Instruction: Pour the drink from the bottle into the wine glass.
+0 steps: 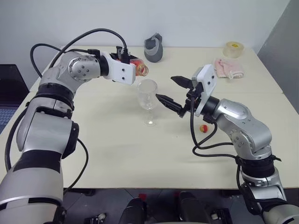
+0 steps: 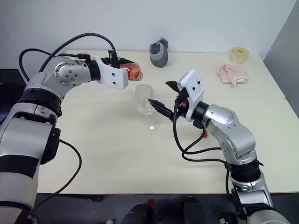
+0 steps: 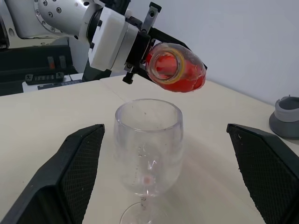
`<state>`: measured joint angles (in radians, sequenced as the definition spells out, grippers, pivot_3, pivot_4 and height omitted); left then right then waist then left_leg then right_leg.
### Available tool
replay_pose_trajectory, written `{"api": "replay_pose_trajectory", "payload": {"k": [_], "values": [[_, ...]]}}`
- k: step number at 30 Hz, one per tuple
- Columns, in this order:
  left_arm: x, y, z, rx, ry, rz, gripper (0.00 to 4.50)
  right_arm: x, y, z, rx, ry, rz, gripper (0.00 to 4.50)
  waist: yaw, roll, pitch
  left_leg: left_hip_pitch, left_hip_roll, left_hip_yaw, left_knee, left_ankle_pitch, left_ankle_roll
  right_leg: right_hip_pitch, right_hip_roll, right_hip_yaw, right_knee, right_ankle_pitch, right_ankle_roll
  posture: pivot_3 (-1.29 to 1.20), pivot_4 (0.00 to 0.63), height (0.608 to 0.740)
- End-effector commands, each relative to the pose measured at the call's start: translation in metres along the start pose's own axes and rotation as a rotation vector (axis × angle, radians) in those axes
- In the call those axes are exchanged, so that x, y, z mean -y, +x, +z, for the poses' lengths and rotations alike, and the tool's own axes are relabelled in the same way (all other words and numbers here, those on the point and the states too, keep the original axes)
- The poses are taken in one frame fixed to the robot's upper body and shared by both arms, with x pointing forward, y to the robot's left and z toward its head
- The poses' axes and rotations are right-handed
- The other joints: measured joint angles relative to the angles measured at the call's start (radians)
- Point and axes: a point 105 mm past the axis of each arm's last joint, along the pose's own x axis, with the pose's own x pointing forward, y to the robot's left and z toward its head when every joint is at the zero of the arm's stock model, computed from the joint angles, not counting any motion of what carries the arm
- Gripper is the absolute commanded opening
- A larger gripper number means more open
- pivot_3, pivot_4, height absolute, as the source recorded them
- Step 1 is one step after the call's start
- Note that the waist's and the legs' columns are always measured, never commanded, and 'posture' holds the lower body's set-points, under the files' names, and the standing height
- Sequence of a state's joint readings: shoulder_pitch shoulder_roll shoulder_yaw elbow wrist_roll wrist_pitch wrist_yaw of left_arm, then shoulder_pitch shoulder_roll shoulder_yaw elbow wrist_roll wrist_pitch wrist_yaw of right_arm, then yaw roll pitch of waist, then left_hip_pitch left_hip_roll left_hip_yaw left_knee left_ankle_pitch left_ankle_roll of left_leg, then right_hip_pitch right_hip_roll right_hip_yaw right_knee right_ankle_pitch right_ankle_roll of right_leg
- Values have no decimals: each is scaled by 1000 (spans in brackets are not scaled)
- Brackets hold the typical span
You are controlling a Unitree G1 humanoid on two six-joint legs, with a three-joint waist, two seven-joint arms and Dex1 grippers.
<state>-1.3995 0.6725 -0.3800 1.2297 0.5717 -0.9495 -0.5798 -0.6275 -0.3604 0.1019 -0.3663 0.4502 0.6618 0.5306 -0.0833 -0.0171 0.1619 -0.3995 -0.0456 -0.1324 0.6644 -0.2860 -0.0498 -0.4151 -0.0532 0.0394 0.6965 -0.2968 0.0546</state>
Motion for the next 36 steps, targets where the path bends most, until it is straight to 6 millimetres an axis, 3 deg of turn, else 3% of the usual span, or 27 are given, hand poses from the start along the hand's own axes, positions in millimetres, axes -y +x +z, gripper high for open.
{"api": "replay_pose_trajectory", "payload": {"k": [1, 36], "values": [[-32, -9, 2, -8, 79, 81, 1236, -2, 2, 13, 51, -38, 8, 4500, 0, 0, 0, 0, -1, 0, 0, 0, 0, 0, 0, 0, 0, 0, 0, 0, 150, 740], [-45, -15, 3, -36, 240, 63, 1236, -2, 4, 12, 63, -23, 18, 4500, -1, 0, 0, -1, -5, 1, 0, 0, 0, -3, 0, 1, 2, 0, 0, 0, 150, 740]]}}
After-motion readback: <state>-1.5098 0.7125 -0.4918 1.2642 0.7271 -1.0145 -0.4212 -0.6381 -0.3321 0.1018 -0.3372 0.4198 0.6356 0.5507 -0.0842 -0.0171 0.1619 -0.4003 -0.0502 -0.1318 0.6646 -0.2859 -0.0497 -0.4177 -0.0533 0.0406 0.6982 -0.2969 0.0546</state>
